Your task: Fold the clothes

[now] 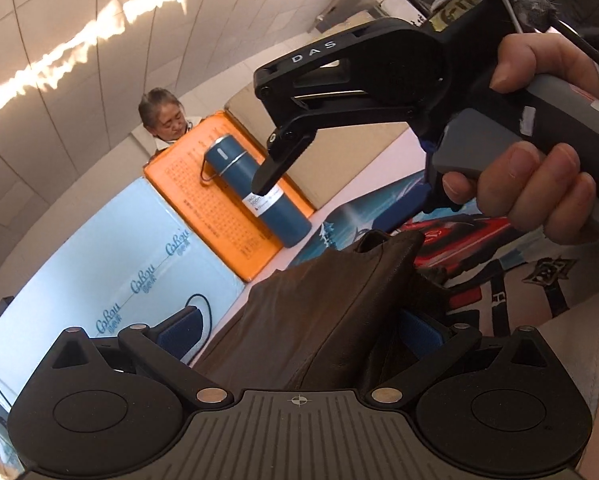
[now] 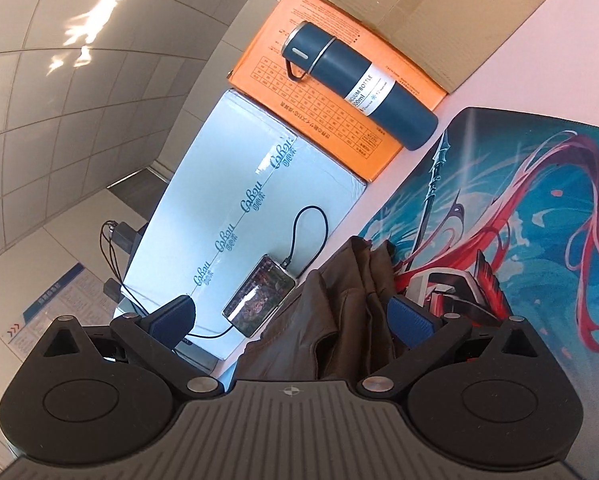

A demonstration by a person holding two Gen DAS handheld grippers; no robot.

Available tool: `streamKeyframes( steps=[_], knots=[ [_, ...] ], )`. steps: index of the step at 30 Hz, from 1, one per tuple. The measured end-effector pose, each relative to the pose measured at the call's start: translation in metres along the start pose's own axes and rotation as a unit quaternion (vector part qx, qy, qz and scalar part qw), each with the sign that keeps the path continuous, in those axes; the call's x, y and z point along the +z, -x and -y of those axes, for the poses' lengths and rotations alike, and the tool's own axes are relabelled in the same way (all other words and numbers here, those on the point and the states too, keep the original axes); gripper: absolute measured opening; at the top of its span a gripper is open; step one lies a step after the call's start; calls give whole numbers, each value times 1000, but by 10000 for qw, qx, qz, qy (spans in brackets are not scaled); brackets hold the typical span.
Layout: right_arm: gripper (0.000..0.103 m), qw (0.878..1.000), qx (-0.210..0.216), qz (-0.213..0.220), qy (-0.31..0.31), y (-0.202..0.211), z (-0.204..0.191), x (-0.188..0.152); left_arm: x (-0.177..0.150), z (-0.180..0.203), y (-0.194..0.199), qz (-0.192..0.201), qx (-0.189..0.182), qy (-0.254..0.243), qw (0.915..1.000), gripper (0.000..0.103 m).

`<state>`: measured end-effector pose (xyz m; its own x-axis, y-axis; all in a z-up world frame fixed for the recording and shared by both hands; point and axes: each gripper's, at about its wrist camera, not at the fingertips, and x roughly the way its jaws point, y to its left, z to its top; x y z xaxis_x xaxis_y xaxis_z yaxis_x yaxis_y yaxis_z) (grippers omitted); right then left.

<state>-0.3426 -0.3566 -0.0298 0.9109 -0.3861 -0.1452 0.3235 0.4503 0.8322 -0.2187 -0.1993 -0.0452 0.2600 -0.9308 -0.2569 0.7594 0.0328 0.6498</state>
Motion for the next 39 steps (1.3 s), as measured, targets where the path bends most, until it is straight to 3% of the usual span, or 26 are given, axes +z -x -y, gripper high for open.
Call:
streamKeyframes(
  steps=[3,6,10,12,13,15,18,23,28,31,33,38,39],
  knots=[
    [103,9999,-73,-55,-81,-2,3,-1,-2,-19,-5,-364,333,752,9959,103],
    [103,9999,-120,-100,-50,-3,3,-2,-14,-26,-12,-929,542,792,9910,103],
    [103,9996,-156,-219,70,-8,0,-4,-18,-36,-12,-892,564,1020,9892,98],
    [103,9994,-205,-242,152,-9,-2,-5,-20,-47,-10,-863,514,1341,9859,64],
    [103,9993,-227,-244,179,-9,-2,-6,-22,-53,-9,-845,516,1534,9832,56],
    [103,9993,-255,-208,175,-9,-1,-6,-28,-66,-6,-809,602,1942,9758,31],
    [103,9991,-328,-166,196,-10,0,-4,-39,-88,5,-675,802,2599,9599,20],
    [103,9901,-990,-607,788,-36,-16,-3,-58,-116,25,-532,1260,3354,9321,13],
    [99,9603,-1679,-1260,1836,-80,-40,-9,-81,-136,47,-580,1638,3828,9074,13],
    [76,9384,-2068,-1424,2375,-99,-51,-17,-96,-147,60,-640,1870,4064,8920,13],
    [39,9199,-2404,-1363,2781,-105,-57,-25,-105,-153,69,-714,2029,4151,8840,13],
    [22,8888,-2611,-1159,3583,-109,-64,-41,-134,-168,81,-1087,2231,4485,8586,13],
    [14,8798,-2685,-1105,3764,-110,-65,-43,-137,-170,78,-1157,2161,4535,8569,13]
  ],
)
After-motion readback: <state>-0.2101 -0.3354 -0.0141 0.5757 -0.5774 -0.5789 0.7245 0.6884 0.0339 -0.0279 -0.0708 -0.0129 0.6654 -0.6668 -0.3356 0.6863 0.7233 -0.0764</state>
